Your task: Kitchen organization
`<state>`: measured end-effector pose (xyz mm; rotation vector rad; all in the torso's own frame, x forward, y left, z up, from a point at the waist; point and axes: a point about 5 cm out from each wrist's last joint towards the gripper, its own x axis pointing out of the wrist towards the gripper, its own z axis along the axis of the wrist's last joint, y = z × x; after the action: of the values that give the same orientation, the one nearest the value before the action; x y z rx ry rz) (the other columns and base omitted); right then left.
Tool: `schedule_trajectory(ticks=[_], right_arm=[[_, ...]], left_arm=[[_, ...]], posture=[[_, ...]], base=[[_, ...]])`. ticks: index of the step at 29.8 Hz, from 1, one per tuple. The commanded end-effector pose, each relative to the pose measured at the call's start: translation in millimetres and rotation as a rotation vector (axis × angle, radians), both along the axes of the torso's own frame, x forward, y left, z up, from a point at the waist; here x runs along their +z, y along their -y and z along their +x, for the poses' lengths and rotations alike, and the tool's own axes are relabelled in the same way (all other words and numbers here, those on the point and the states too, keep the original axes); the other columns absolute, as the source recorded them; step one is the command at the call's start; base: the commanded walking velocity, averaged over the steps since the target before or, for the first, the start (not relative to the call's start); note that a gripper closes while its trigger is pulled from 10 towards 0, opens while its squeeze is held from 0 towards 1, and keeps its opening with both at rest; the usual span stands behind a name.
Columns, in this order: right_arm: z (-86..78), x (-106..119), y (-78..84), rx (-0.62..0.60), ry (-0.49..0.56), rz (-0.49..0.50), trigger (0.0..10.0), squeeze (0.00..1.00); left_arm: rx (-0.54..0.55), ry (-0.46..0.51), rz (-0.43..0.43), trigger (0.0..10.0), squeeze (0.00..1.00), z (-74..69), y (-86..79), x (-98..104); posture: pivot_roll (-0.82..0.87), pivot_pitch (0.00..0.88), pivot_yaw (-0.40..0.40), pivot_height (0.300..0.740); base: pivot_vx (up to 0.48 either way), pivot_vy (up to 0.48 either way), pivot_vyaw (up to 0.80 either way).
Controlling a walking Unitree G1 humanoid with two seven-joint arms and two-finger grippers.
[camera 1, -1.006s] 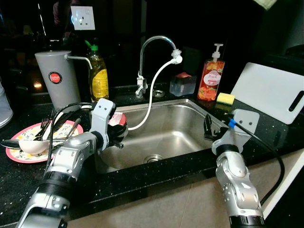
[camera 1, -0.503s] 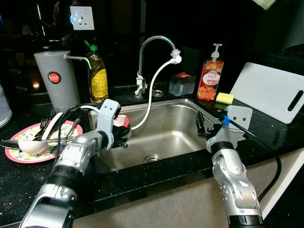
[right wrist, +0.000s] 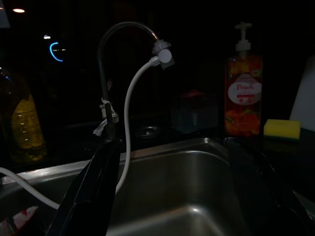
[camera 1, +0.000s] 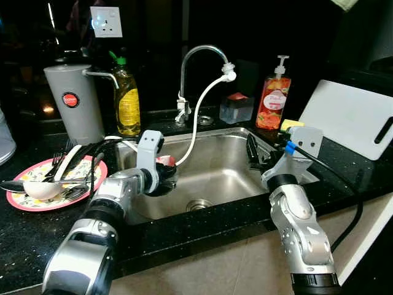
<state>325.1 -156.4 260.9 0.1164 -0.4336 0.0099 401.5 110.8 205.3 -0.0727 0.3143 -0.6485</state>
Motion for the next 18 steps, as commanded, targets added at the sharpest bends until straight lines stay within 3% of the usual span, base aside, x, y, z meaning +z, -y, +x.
schedule_trajectory(ticks=[1, 18], right_arm=[[-2.1, 4.2, -2.8, 0.017, 0.011, 0.004, 10.0, 0.0], [-1.2, 2.2, -3.2, 0.016, 0.0, 0.011, 10.0, 0.0]], left_arm=[[-0.039, 0.03, 0.018, 10.0, 0.0, 1.1, 7.7, 5.4], [-0.056, 0.019, 0.031, 10.0, 0.0, 1.1, 10.5, -1.3]], posture=[[-0.08, 0.0, -0.011, 0.74], [-0.08, 0.0, -0.001, 0.74]], base=[[0.0, 0.0, 0.0], [0.0, 0.0, 0.0]])
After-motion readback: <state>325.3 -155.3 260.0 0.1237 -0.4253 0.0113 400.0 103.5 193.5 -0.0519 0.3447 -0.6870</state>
